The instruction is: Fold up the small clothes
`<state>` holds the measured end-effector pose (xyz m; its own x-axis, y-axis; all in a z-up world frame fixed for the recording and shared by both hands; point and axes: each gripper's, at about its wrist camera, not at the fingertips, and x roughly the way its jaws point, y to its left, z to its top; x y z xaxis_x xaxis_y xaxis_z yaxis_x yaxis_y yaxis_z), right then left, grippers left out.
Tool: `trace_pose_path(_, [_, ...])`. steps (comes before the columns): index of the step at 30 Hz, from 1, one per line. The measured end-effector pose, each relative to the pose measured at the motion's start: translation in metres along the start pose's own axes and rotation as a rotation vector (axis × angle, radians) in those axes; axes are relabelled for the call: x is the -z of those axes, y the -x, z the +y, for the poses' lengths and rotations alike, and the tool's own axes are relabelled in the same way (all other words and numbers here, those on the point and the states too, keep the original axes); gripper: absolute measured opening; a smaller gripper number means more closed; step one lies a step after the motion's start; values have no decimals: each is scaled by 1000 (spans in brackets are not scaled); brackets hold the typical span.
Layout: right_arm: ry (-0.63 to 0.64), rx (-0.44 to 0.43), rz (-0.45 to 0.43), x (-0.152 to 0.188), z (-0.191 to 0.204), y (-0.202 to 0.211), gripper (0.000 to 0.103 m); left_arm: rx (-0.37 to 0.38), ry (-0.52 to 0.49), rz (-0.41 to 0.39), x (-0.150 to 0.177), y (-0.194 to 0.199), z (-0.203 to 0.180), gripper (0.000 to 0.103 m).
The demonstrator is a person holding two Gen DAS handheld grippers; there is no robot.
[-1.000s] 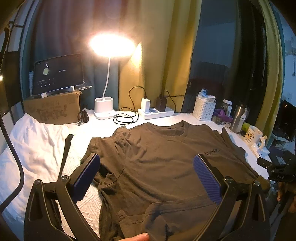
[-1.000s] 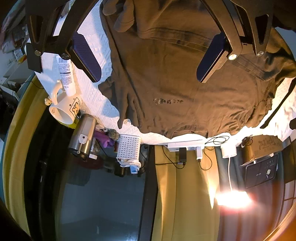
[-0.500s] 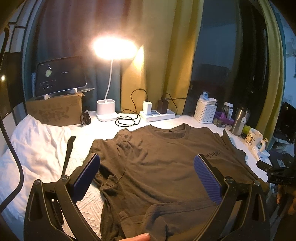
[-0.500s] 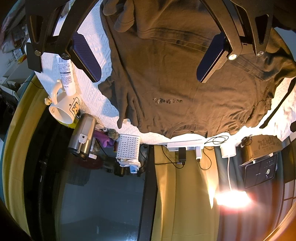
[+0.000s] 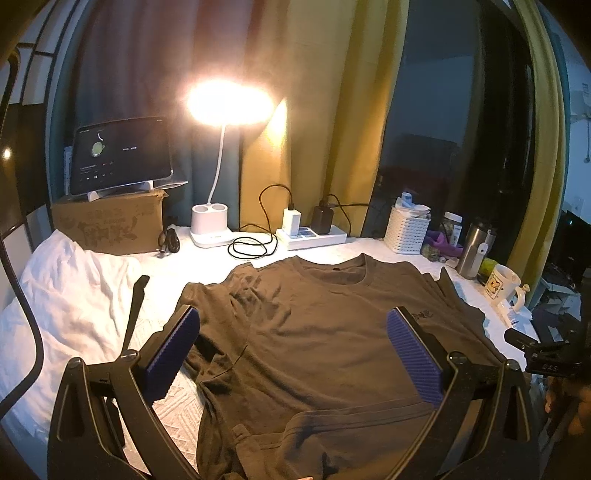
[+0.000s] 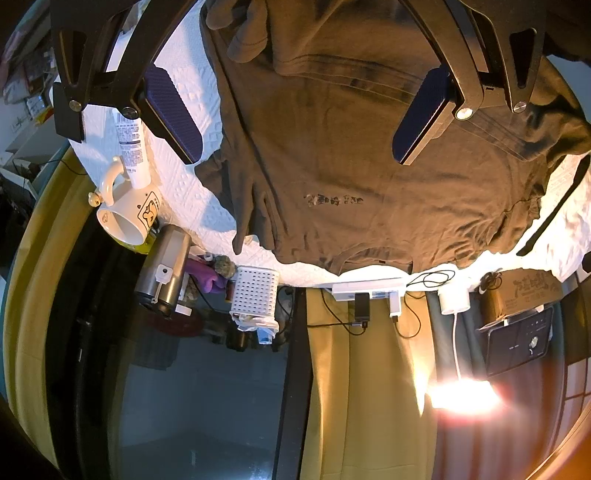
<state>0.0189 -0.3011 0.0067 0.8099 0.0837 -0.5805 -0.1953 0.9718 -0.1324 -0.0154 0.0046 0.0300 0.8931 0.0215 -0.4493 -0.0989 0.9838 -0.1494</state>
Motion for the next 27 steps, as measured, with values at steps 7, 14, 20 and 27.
trace_pose_path(7, [-1, -5, -1, 0, 0, 0, 103, 4, -17, -5, -3, 1, -6, 100])
trace_pose_path(14, [-2, -5, 0, -1, 0, 0, 103, 10, -19, -4, -4, 0, -9, 100])
trace_pose_path(20, [-6, -6, -1, 0, 1, -2, 103, 11, -20, -3, -4, 0, -9, 100])
trace_pose_path(27, [-8, -7, -2, 0, 2, -3, 103, 3, -21, 1, -5, -1, -9, 100])
